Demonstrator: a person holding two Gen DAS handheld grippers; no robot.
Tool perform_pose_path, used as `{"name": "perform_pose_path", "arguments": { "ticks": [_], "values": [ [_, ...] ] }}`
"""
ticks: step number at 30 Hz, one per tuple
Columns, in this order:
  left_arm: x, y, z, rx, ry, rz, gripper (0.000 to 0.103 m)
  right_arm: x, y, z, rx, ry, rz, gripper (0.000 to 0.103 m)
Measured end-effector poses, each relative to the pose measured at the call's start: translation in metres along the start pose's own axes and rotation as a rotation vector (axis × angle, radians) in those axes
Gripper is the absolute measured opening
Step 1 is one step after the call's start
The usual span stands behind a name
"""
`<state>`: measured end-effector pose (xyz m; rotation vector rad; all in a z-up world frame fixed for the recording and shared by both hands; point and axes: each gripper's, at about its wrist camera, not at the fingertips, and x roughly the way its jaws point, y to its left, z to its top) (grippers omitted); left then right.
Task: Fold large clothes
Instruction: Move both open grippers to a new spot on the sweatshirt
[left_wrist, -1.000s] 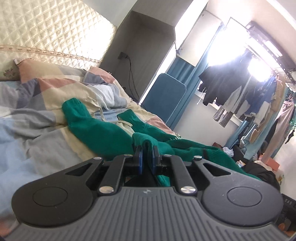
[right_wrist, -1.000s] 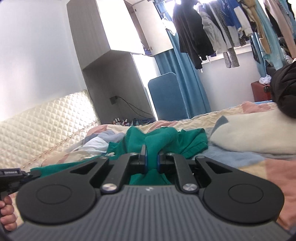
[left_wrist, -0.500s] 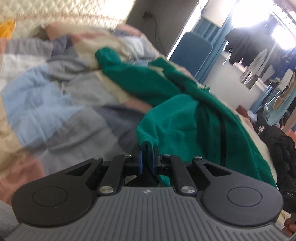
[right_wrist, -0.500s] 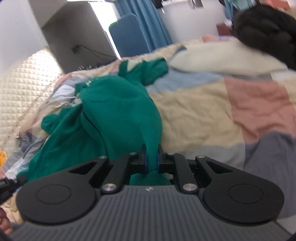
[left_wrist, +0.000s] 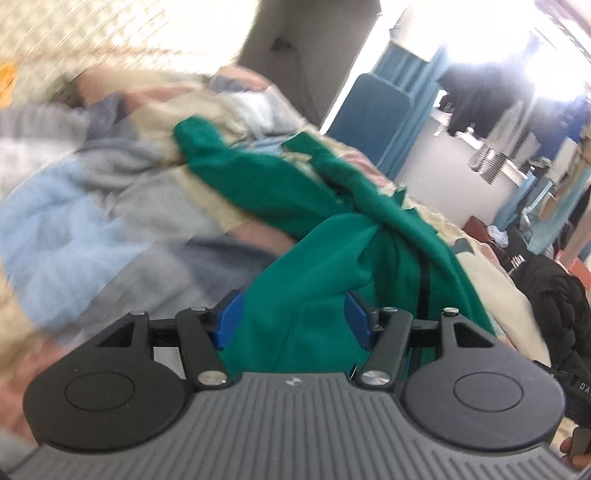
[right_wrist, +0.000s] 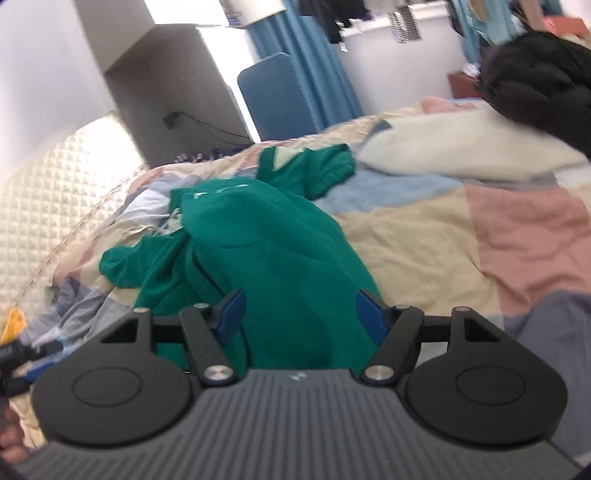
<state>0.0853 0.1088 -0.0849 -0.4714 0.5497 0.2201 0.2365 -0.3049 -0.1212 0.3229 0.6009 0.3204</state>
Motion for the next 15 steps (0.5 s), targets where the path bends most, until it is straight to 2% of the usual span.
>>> {"name": "perform_pose_path", "arguments": {
  "ticks": [4,9,15],
  "values": [
    [0.033,-0.024,0.019,0.119,-0.022,-0.03,0.066,0.022,0.019,0.012,-0.073,0.013,0.031,0.069],
    [0.086,-0.042,0.036,0.197,-0.014,-0.102,0.066,0.053,0.053,0.044,-0.176,-0.013,0.064,0.069],
    [0.151,-0.029,0.044,0.129,0.06,-0.187,0.066,0.128,0.104,0.088,-0.301,0.009,0.125,0.072]
  ]
}}
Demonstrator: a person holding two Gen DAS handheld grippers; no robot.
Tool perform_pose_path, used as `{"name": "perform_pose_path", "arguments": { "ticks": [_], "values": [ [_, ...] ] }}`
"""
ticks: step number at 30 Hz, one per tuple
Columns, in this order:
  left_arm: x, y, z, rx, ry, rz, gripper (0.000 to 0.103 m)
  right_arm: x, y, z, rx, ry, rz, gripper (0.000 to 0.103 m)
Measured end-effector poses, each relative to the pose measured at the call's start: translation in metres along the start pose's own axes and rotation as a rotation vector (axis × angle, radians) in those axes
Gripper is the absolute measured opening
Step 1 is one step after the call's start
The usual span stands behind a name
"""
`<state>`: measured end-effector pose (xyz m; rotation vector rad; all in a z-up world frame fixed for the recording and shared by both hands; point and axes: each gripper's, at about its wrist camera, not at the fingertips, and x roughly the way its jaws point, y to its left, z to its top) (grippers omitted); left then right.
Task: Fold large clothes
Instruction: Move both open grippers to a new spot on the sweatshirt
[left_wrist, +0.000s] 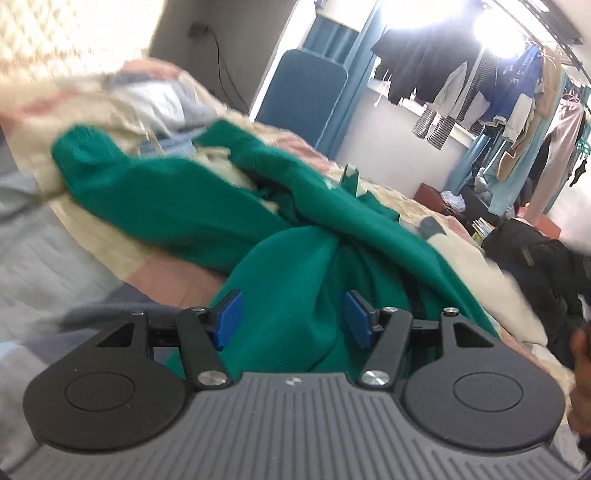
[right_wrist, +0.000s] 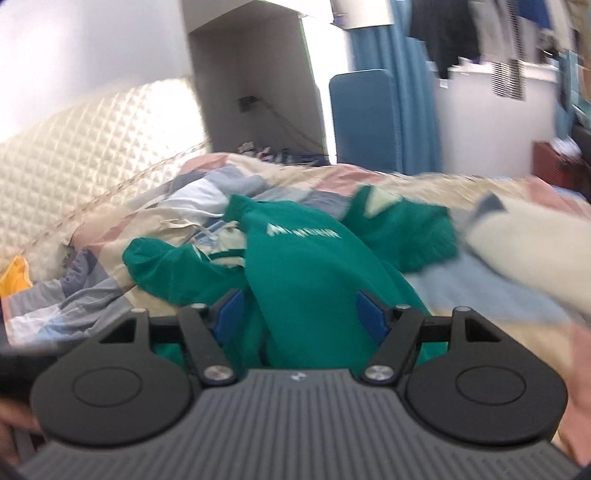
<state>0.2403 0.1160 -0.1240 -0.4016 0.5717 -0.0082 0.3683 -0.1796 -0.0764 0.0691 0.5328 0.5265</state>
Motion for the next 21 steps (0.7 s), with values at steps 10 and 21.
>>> {"name": "perform_pose_path", "arguments": {
  "ticks": [10,21],
  "values": [
    [0.068,0.094,0.029,-0.201,-0.028,0.004,0.065,0.165,0.049,0.055,-0.16,0.096,-0.009,0.086],
    [0.138,0.175,0.054,-0.419,-0.012,-0.07,0.066,0.308,0.094,0.059,-0.531,0.24,-0.179,0.083]
  ]
}}
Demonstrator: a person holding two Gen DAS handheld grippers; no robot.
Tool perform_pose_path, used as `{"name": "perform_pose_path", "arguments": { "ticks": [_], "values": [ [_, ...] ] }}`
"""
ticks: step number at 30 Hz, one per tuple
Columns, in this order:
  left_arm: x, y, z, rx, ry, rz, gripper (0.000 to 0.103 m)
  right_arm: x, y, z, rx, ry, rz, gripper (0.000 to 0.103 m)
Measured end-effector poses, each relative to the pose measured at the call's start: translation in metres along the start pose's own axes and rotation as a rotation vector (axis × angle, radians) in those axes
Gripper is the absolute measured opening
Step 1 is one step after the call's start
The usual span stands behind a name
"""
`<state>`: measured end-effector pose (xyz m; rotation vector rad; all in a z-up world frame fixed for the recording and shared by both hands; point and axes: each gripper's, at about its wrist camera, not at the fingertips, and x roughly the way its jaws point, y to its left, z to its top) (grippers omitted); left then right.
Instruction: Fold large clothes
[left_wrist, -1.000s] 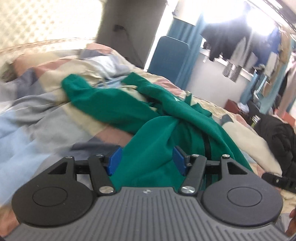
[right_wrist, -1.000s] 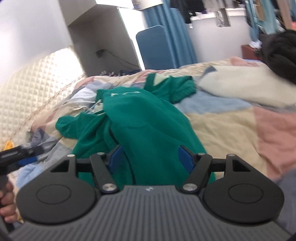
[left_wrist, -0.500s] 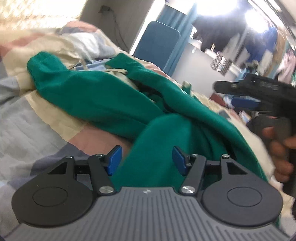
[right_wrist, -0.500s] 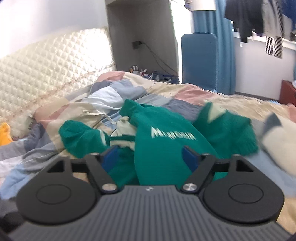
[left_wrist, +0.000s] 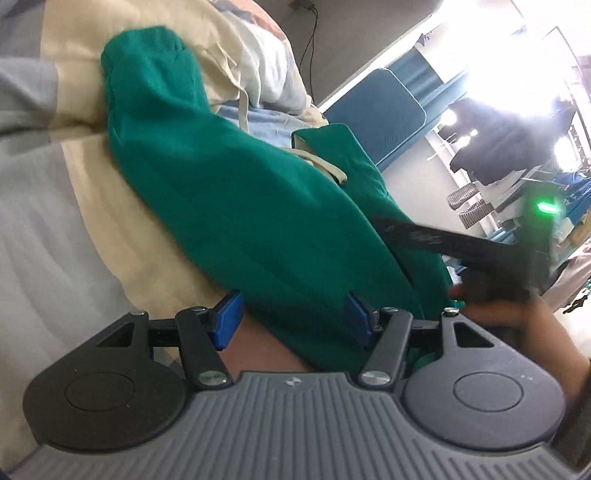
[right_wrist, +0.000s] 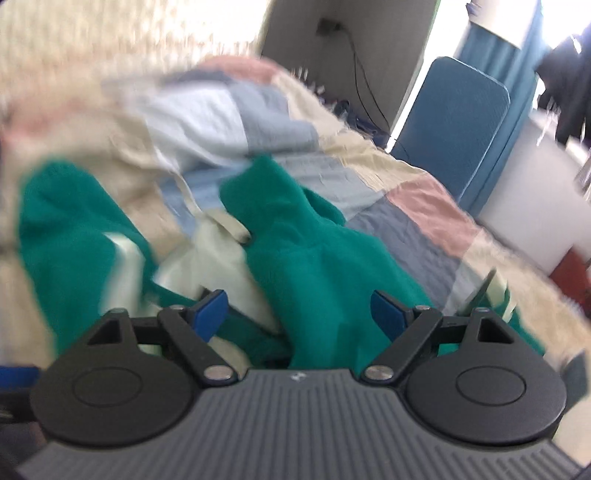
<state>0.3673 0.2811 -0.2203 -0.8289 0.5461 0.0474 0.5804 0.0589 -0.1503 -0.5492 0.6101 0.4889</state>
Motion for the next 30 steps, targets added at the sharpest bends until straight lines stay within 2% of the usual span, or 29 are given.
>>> {"name": "perform_pose_path", "arguments": {
  "ticks": [1,2,3,4,5,8,10,14,16,17,19,21,23,25,27,30],
  "values": [
    [0.004,0.0,0.0,0.0,0.001,-0.006,0.066,0.009,-0.001,0.002,-0.013,0.02,-0.026,0.079],
    [0.006,0.0,0.0,0.0,-0.003,-0.015,0.066,0.013,-0.005,0.002,-0.005,0.024,-0.032,0.065],
    [0.01,0.0,0.001,-0.005,-0.009,-0.032,0.066,0.014,-0.013,0.001,0.022,0.022,-0.027,0.045],
    [0.01,-0.001,0.0,-0.014,-0.01,-0.051,0.066,0.014,-0.021,0.001,0.046,0.027,-0.029,0.034],
    [0.013,-0.002,0.0,-0.028,-0.01,-0.074,0.066,0.011,-0.03,-0.001,0.068,0.031,-0.037,0.016],
    [0.022,-0.01,0.001,-0.038,-0.024,-0.106,0.066,-0.01,-0.056,-0.01,0.126,-0.031,-0.058,0.013],
    [0.029,-0.019,0.006,-0.026,-0.019,-0.106,0.072,-0.031,-0.074,-0.018,0.175,-0.072,-0.063,0.013],
    [0.048,-0.05,0.012,0.026,-0.024,-0.084,0.077,-0.073,-0.104,-0.038,0.219,-0.146,-0.079,0.013],
    [0.064,-0.065,0.017,0.023,0.009,-0.033,0.077,-0.095,-0.12,-0.049,0.251,-0.186,-0.092,0.013],
    [0.073,-0.07,0.022,-0.02,0.034,-0.007,0.077,-0.1,-0.129,-0.054,0.281,-0.2,-0.078,0.013],
    [0.085,-0.078,0.032,-0.084,0.047,-0.033,0.076,-0.115,-0.148,-0.066,0.346,-0.226,-0.026,0.013],
    [0.099,-0.085,0.041,-0.097,0.055,-0.017,0.076,-0.128,-0.165,-0.08,0.418,-0.251,0.029,0.013],
    [0.111,-0.091,0.044,-0.074,0.072,0.021,0.066,-0.131,-0.174,-0.09,0.462,-0.225,0.101,0.013],
    [0.126,-0.1,0.042,-0.025,0.1,0.117,0.023,-0.13,-0.179,-0.096,0.505,-0.196,0.166,0.014],
    [0.129,-0.103,0.041,-0.008,0.101,0.148,0.007,-0.129,-0.182,-0.102,0.525,-0.157,0.226,0.014],
    [0.109,-0.103,0.039,0.024,0.037,0.15,0.005,-0.134,-0.179,-0.108,0.52,-0.125,0.297,0.014]
  ]
}}
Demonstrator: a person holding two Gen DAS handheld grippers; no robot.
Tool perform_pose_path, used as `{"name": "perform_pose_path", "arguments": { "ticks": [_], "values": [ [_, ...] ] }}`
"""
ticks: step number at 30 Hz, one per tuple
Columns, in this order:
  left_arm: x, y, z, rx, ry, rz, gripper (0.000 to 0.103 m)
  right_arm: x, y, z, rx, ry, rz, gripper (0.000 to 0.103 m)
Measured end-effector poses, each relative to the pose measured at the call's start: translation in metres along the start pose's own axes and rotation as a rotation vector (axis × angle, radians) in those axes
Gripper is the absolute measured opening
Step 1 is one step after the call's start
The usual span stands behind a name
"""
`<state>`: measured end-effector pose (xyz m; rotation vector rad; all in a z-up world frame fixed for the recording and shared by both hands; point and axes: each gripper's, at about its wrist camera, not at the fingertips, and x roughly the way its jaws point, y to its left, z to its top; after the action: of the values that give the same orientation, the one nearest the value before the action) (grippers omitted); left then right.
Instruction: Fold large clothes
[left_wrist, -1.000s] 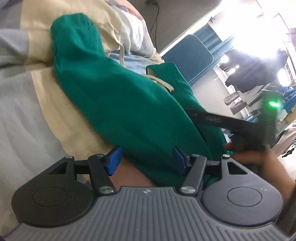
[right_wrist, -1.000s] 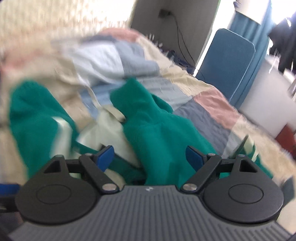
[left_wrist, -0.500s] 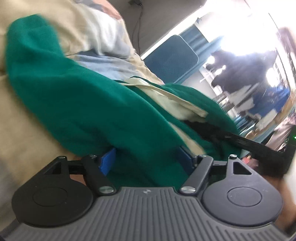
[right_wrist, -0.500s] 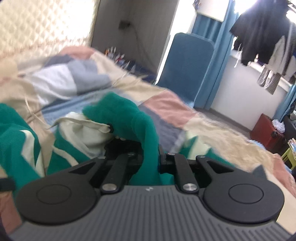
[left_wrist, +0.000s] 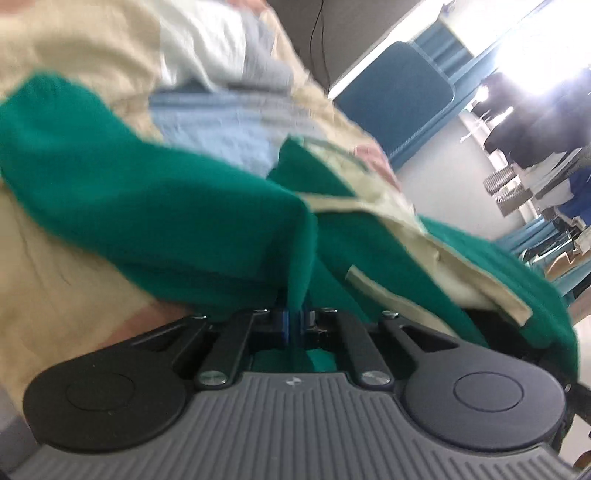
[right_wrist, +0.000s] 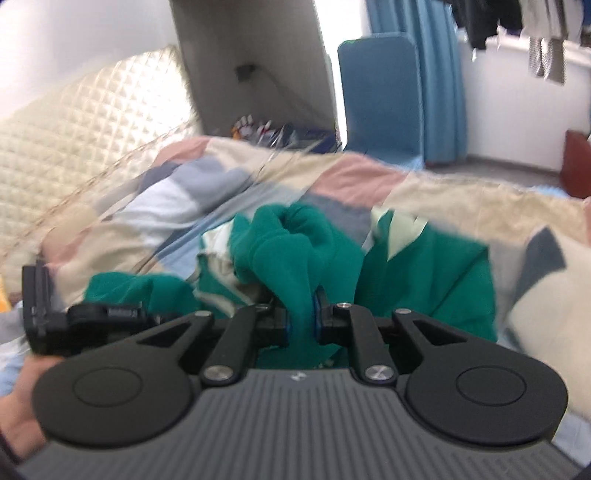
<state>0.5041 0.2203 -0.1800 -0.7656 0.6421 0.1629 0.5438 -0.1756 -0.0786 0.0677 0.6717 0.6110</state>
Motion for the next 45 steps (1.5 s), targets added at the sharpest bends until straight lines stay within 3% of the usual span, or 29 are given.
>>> {"name": "perform_pose_path", "arguments": {
  "ticks": [6,13,18,21,25,29,32,34,35,37,39,41,43,45],
  "values": [
    [-0.06,0.012,0.018,0.005,-0.107,-0.03,0.004,-0.022,0.004,0.001,-0.012,-0.029,-0.013,0.007],
    [-0.14,0.05,0.04,-0.058,-0.223,-0.002,0.004,-0.068,-0.011,0.007,0.062,-0.204,-0.173,0.006],
    [-0.192,0.091,0.038,-0.098,-0.274,0.037,0.004,-0.117,-0.048,-0.011,0.161,-0.301,-0.26,0.006],
    [-0.208,0.12,0.029,-0.162,-0.274,0.061,0.004,-0.13,-0.066,-0.036,0.225,-0.273,-0.217,0.006],
    [-0.209,0.127,0.011,-0.103,-0.27,0.17,0.005,-0.122,-0.05,-0.067,0.192,-0.23,-0.154,0.006],
    [-0.207,0.133,-0.012,-0.078,-0.209,0.136,0.006,-0.112,-0.028,-0.084,0.179,-0.183,-0.108,0.006],
    [-0.21,0.129,-0.021,-0.02,-0.154,0.143,0.027,-0.102,-0.01,-0.096,0.099,-0.103,-0.127,0.007],
    [-0.219,0.118,-0.024,0.039,-0.155,0.167,0.057,-0.104,-0.006,-0.099,0.052,-0.101,-0.143,0.009],
    [-0.225,0.111,-0.027,0.057,-0.165,0.173,0.059,-0.106,-0.008,-0.097,0.047,-0.109,-0.144,0.01],
    [-0.24,0.089,-0.027,0.104,-0.204,0.173,0.061,-0.111,-0.017,-0.091,0.076,-0.117,-0.133,0.017],
    [-0.257,0.067,-0.026,0.134,-0.257,0.17,0.066,-0.117,-0.029,-0.083,0.124,-0.141,-0.105,0.051],
    [-0.267,0.039,-0.025,0.176,-0.317,0.151,0.071,-0.121,-0.041,-0.073,0.158,-0.173,-0.074,0.069],
    [-0.259,0.011,-0.02,0.225,-0.309,0.102,0.073,-0.12,-0.052,-0.06,0.179,-0.2,-0.073,0.069],
    [-0.232,-0.017,-0.013,0.257,-0.239,0.021,0.073,-0.111,-0.061,-0.043,0.189,-0.209,-0.069,0.069]
  ]
}}
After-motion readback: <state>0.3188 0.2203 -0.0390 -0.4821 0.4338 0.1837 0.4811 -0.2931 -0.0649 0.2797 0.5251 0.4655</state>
